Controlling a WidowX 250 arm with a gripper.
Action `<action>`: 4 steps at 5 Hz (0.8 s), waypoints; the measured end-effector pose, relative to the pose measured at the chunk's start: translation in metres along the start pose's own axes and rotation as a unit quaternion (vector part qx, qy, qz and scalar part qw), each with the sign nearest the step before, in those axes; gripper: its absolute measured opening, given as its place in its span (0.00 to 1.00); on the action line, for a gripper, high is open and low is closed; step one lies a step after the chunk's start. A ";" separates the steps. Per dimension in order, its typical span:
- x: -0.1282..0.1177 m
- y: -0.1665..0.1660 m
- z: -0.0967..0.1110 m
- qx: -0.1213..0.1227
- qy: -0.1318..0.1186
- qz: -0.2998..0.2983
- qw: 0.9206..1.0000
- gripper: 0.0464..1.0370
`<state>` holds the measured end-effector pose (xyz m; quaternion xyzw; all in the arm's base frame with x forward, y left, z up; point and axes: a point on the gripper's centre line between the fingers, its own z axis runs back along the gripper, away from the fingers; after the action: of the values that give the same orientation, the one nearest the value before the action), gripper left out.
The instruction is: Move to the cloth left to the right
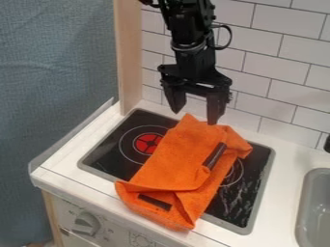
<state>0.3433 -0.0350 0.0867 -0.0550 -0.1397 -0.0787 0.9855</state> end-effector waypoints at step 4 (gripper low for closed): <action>-0.022 0.006 0.013 0.042 -0.108 0.376 0.919 0.96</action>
<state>0.3204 -0.0241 0.0926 -0.0697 -0.2171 0.3099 0.9230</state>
